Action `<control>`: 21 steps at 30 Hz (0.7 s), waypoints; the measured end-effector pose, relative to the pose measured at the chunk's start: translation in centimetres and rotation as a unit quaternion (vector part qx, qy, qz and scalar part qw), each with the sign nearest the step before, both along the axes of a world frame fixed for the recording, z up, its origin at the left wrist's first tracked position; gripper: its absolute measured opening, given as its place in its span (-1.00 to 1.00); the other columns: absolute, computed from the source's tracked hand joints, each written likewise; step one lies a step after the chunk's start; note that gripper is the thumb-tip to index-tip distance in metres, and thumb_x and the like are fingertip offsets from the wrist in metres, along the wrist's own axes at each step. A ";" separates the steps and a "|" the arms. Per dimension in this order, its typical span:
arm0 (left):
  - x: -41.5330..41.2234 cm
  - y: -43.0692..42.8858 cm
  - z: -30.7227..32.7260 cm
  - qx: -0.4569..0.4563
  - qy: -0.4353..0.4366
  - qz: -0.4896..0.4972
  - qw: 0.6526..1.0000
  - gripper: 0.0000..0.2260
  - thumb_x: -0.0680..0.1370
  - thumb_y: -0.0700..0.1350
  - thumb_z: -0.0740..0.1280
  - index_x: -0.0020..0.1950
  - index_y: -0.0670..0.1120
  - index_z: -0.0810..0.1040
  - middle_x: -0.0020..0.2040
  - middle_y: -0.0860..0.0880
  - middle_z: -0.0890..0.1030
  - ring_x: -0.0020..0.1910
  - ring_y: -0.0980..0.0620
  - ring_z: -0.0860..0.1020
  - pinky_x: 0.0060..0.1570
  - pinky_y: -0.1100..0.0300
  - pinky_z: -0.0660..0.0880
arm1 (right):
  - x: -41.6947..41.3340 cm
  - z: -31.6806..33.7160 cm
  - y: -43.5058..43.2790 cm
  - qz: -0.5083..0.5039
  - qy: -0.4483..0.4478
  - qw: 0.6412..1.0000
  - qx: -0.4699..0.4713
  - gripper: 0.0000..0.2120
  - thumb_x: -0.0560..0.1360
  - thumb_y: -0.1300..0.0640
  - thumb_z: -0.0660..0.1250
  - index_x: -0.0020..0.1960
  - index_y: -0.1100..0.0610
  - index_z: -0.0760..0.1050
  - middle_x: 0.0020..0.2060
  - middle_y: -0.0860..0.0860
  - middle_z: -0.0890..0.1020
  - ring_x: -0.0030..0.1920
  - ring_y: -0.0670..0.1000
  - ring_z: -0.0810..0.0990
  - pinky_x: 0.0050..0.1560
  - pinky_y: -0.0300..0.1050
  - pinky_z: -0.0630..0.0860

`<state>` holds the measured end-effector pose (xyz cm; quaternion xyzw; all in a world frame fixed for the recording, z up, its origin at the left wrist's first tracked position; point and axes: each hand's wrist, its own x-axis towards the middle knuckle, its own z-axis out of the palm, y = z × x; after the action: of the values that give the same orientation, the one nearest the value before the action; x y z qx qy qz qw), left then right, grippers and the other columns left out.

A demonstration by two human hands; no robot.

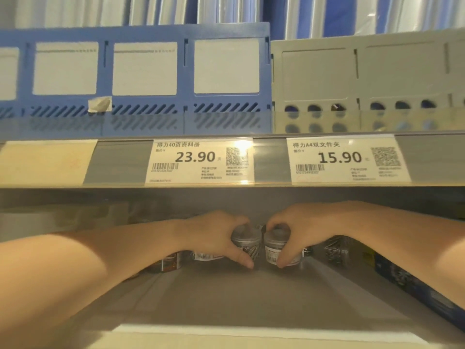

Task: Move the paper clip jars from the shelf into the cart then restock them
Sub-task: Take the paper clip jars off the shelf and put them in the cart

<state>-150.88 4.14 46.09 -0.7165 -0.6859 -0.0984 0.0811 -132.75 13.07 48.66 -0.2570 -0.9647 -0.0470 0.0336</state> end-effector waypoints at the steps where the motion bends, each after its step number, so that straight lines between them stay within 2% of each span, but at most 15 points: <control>1: 0.5 -0.5 0.3 0.005 -0.006 -0.001 1.000 -0.37 0.27 0.29 0.45 0.24 0.08 0.38 0.11 0.10 0.57 0.06 0.12 0.51 0.10 0.23 0.45 | 0.5 0.1 -0.2 0.003 0.010 1.000 0.000 -0.35 0.27 -0.22 0.48 0.30 -0.11 0.37 0.09 -0.13 0.50 0.04 -0.06 0.48 0.07 -0.16 0.48; 4: 1.8 -2.0 0.6 0.026 -0.022 0.003 0.999 -0.36 0.25 0.31 0.46 0.25 0.13 0.39 0.13 0.11 0.56 0.08 0.13 0.51 0.12 0.20 0.46 | 2.1 0.4 -1.3 0.014 0.031 0.999 -0.002 -0.36 0.28 -0.21 0.48 0.29 -0.09 0.38 0.12 -0.08 0.54 0.08 -0.05 0.51 0.15 -0.10 0.49; 8: 3.7 -4.1 0.4 0.035 -0.008 0.022 0.999 -0.31 0.25 0.34 0.43 0.29 0.14 0.36 0.18 0.11 0.54 0.13 0.10 0.48 0.15 0.17 0.44 | 4.2 0.2 -3.0 0.026 0.062 0.997 -0.025 -0.38 0.29 -0.18 0.48 0.28 -0.10 0.39 0.12 -0.12 0.52 0.07 -0.08 0.50 0.12 -0.14 0.48; 11: 5.5 -6.0 0.3 0.051 -0.034 0.023 0.998 -0.41 0.28 0.28 0.45 0.23 0.14 0.40 0.10 0.15 0.57 0.06 0.13 0.52 0.10 0.18 0.46 | 5.9 -0.2 -4.4 0.028 0.089 0.995 -0.042 -0.47 0.26 -0.19 0.47 0.18 -0.20 0.41 0.05 -0.18 0.55 0.02 -0.12 0.52 0.08 -0.12 0.50; 15: 7.5 -9.0 0.5 0.049 -0.056 0.033 0.997 -0.44 0.30 0.25 0.46 0.25 0.20 0.38 0.04 0.21 0.57 0.01 0.19 0.53 0.10 0.25 0.46 | 8.4 -0.4 -7.2 0.000 0.089 0.992 -0.086 -0.58 0.22 -0.23 0.45 0.04 -0.20 0.48 -0.04 -0.21 0.57 0.01 -0.14 0.54 0.06 -0.18 0.48; 16: 8.1 -9.8 0.7 0.037 -0.067 0.041 0.996 -0.43 0.30 0.28 0.44 0.25 0.19 0.40 0.04 0.20 0.58 0.01 0.20 0.53 0.10 0.26 0.46 | 9.0 -0.3 -8.3 -0.017 0.081 0.991 -0.101 -0.66 0.23 -0.26 0.44 -0.06 -0.19 0.50 -0.11 -0.21 0.57 -0.03 -0.17 0.55 -0.01 -0.25 0.46; 18: 9.2 -11.6 1.2 0.024 -0.049 0.064 0.997 -0.30 0.24 0.41 0.37 0.30 0.12 0.41 0.09 0.12 0.61 0.05 0.12 0.55 0.11 0.19 0.48 | 10.4 0.1 -10.7 -0.035 0.090 0.991 -0.094 -0.79 0.32 -0.20 0.43 -0.22 -0.14 0.44 -0.25 -0.20 0.54 -0.22 -0.23 0.49 -0.23 -0.36 0.39; 19: 9.7 -12.4 1.5 0.034 -0.021 0.060 0.997 -0.24 0.24 0.42 0.36 0.34 0.10 0.38 0.15 0.08 0.59 0.10 0.09 0.54 0.13 0.17 0.47 | 11.0 0.3 -11.8 -0.028 0.108 0.991 -0.070 -0.79 0.33 -0.16 0.44 -0.17 -0.14 0.45 -0.20 -0.18 0.55 -0.20 -0.22 0.49 -0.21 -0.36 0.41; 21: 11.0 -14.5 2.0 0.073 0.007 0.016 0.997 -0.23 0.30 0.34 0.39 0.43 0.10 0.27 0.30 0.09 0.49 0.25 0.09 0.45 0.22 0.19 0.40 | 12.2 0.3 -14.4 -0.009 0.143 0.989 -0.045 -0.53 0.29 -0.14 0.48 0.15 -0.17 0.42 0.06 -0.17 0.53 0.01 -0.18 0.50 0.04 -0.26 0.47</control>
<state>-139.92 -10.41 48.05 -0.6984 -0.6874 -0.1419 0.1400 -120.58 -1.34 49.01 -0.2706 -0.9488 0.0331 0.1594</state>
